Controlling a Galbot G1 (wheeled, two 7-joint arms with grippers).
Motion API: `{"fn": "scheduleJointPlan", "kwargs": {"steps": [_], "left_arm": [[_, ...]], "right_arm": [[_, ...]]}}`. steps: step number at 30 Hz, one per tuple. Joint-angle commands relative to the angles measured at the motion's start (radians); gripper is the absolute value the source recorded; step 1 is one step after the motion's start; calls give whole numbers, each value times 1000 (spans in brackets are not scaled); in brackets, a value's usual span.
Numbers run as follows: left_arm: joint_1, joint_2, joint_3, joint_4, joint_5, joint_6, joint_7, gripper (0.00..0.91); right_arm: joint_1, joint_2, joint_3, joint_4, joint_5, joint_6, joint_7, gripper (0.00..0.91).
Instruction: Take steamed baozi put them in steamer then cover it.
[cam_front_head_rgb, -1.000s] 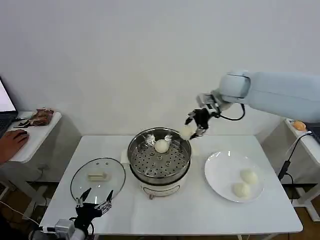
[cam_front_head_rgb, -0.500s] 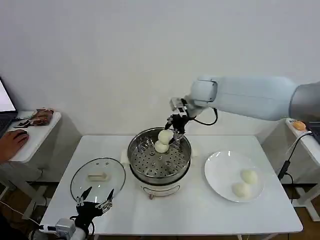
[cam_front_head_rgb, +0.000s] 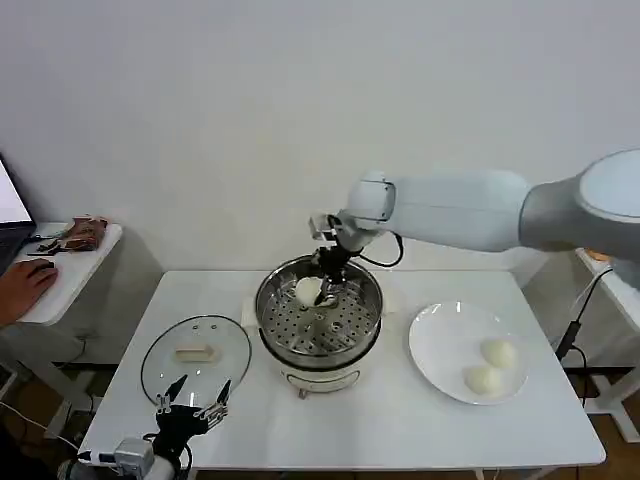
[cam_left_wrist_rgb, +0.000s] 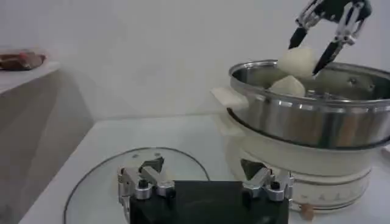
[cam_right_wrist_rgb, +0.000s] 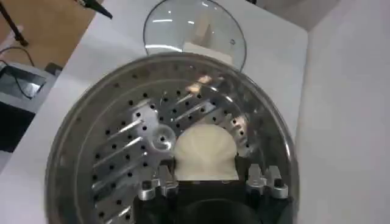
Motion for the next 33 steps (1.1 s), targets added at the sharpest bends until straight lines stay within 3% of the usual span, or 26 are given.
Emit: {"fn": "scheduleJointPlan", "kwargs": {"steps": [1, 23, 24, 26, 33], "left_arm": [[2, 0, 3, -3, 0, 0, 0, 907], [4, -1, 12, -16, 8, 0, 4, 907], [4, -1, 12, -16, 8, 0, 4, 907], [6, -2, 12, -17, 9, 0, 4, 907], [8, -2, 12, -19, 12, 0, 3, 907]], "right_arm": [[-38, 54, 2, -48, 5, -4, 1, 655], [-108, 112, 17, -104, -12, -29, 0, 665], [-108, 112, 17, -105, -14, -29, 0, 675], [-109, 112, 14, -104, -20, -29, 0, 907], [-102, 101, 19, -93, -15, -35, 12, 907]]}}
